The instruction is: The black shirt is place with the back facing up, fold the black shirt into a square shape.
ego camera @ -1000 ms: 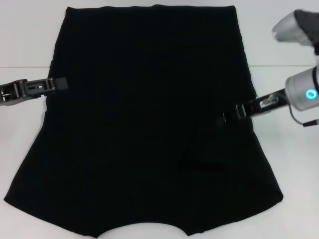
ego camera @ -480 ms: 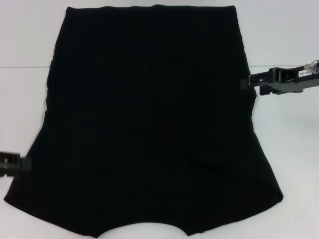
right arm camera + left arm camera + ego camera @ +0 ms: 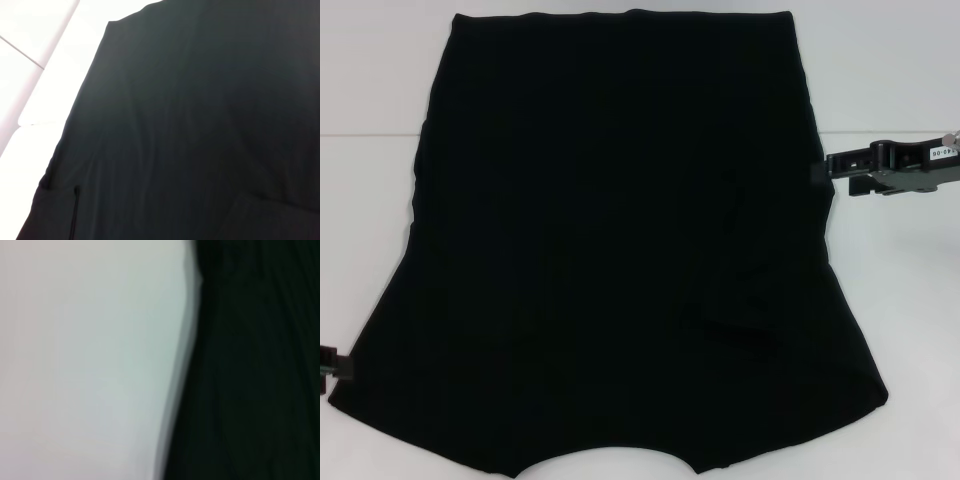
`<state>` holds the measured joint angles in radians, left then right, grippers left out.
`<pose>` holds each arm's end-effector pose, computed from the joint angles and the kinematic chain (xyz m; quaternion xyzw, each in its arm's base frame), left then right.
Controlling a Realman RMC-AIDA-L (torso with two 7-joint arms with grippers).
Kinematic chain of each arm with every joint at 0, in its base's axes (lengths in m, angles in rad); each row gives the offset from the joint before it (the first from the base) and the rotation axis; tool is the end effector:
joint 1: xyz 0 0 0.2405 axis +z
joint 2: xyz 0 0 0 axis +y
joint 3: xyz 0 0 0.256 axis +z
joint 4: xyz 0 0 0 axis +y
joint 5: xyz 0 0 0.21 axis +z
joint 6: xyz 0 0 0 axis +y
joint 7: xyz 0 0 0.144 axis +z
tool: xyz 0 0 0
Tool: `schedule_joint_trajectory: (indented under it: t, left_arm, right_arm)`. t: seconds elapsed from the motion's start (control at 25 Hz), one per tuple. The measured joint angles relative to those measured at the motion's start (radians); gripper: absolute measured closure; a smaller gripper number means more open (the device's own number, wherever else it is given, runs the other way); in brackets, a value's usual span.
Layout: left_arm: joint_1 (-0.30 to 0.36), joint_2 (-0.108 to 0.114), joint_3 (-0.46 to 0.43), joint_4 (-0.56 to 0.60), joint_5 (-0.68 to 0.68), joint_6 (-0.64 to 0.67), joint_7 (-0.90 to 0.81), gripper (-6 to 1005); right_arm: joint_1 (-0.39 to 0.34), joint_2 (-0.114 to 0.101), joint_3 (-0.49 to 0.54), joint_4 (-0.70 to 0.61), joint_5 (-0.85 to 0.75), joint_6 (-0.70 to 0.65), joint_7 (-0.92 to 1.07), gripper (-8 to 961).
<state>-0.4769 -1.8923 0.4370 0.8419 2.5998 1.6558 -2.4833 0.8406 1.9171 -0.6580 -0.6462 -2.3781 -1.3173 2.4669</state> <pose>-0.3685 0.2971 0.1157 -0.6751 -0.7146 -0.0545 0.1749 0.2330 0.4368 0.0613 -0.7908 0.5694 0.1249 0.1867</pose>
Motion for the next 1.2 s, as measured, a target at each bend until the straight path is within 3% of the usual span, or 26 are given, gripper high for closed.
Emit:
schedule_joint_trajectory:
  t: [0.68, 1.2]
  left_arm:
    - [-0.012, -0.035, 0.011, -0.017, 0.060, -0.055, -0.007, 493]
    - [-0.010, -0.029, 0.002, -0.007, 0.060, -0.058, -0.013, 494]
  right_arm:
    - [-0.011, 0.002, 0.000, 0.002, 0.001, -0.002, -0.002, 151]
    - [-0.025, 0.000, 0.000, 0.001, 0.001, -0.007, -0.002, 152]
